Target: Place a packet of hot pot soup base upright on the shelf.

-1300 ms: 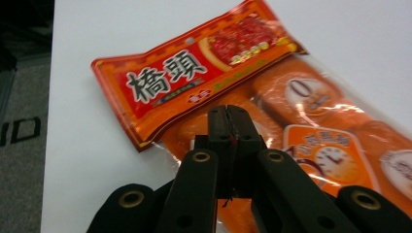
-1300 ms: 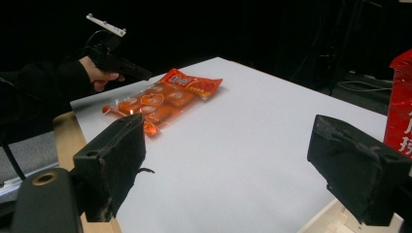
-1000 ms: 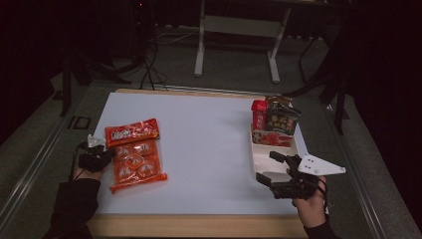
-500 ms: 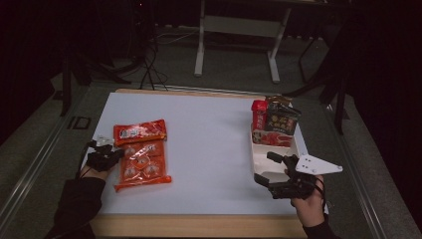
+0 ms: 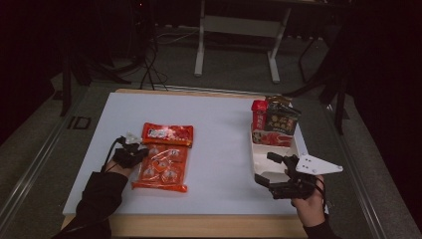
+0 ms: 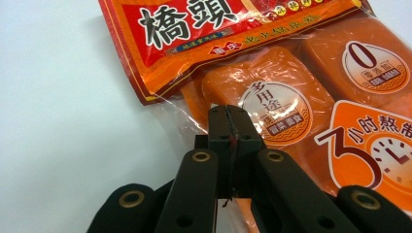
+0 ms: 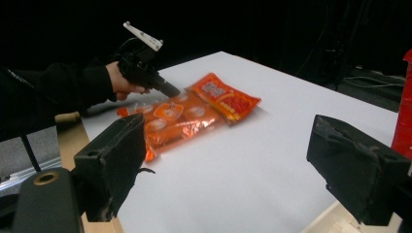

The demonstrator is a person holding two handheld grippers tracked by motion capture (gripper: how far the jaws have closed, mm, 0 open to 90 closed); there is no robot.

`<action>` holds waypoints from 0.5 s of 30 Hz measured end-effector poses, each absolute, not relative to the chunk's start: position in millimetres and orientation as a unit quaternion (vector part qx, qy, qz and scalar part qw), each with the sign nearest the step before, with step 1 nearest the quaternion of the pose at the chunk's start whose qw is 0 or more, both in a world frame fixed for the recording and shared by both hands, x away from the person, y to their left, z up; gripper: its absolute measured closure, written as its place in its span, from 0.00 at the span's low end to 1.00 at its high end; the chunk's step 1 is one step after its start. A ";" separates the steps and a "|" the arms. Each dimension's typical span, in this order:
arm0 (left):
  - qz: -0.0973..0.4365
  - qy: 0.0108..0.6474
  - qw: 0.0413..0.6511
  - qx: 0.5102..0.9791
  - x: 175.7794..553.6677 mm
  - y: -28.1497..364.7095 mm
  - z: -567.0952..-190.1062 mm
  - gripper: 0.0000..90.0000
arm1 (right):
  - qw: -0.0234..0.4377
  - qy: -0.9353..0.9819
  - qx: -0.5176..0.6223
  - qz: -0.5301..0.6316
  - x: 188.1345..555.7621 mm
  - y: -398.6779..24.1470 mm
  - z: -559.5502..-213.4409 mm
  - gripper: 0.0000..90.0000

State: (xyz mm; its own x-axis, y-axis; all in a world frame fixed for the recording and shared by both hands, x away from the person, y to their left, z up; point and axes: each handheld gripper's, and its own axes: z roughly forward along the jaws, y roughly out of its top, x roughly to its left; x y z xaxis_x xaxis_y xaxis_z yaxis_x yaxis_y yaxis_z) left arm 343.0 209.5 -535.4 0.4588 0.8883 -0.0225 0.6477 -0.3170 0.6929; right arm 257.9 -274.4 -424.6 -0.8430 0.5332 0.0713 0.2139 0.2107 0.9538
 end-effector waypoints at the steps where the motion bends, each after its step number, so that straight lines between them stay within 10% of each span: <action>1: 0.185 0.480 0.324 0.794 343.6 204.3 -535.1 1.00 | 0.138 0.765 0.244 0.579 257.8 -274.6 -424.4 0.16; 15: 0.167 0.426 0.314 0.832 347.7 158.5 -530.8 1.00 | 0.134 0.760 0.245 0.586 257.4 -277.1 -423.7 0.16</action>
State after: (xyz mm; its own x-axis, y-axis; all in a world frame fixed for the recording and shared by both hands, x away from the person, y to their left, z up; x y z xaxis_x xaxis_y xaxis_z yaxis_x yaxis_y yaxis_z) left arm 347.7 158.5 -530.8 0.5812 0.8137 0.0099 0.6044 -0.4398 0.6643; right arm 257.4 -277.1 -423.7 -0.8435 0.5307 0.0833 0.2157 0.1927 0.9573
